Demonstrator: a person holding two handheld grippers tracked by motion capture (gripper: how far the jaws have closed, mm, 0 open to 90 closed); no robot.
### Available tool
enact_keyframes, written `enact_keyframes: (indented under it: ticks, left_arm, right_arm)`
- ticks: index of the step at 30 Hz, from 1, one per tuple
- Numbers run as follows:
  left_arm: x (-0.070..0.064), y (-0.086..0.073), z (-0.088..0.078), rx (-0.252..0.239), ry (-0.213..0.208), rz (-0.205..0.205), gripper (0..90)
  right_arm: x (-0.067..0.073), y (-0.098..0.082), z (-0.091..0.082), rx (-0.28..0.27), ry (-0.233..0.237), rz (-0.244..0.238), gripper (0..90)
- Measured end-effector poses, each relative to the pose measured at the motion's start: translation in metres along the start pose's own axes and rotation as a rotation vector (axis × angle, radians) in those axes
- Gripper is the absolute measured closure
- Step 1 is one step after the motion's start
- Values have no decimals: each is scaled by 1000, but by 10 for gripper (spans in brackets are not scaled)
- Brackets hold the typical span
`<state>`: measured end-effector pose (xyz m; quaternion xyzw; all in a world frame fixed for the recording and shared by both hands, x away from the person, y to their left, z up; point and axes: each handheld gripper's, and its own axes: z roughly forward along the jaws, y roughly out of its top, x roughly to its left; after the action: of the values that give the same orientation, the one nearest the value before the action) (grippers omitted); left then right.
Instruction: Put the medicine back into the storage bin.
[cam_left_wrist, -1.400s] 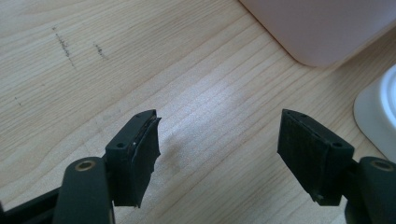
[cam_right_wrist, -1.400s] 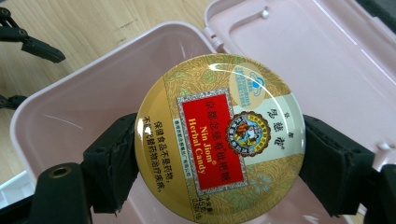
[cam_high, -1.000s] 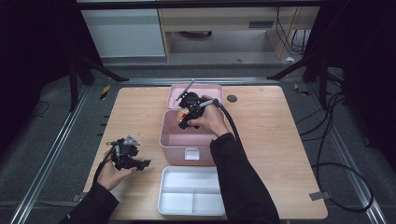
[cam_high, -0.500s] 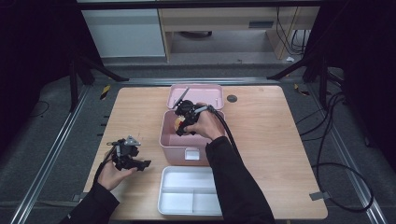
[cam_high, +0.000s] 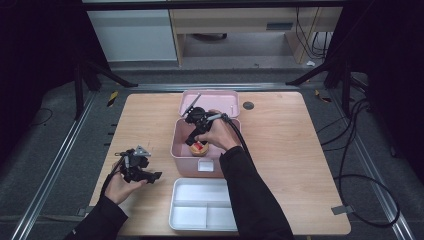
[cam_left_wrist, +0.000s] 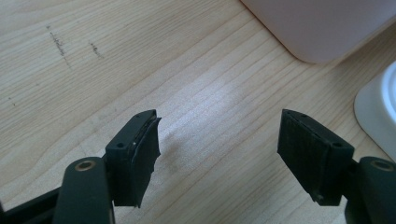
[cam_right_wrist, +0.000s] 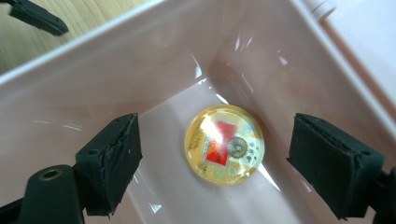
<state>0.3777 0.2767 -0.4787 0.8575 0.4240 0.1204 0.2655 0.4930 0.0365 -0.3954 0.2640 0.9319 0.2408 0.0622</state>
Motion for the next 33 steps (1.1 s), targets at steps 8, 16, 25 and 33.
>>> enact_keyframes:
  ticks: [8,16,25,33]
  left_arm:
    - [-1,0,-2,-15,2,7,292]
    - [-6,3,-7,-46,-1,42,296]
    - [-18,9,-17,-89,-29,106,323]
    - [-29,12,-18,-92,-63,176,362]
  right_arm:
    - [0,-5,-30,-93,-47,1,200]
    - [0,-22,-78,-210,-95,7,256]
    - [1,-74,-125,-263,-177,-1,309]
    - [0,-132,-139,-282,-204,28,337]
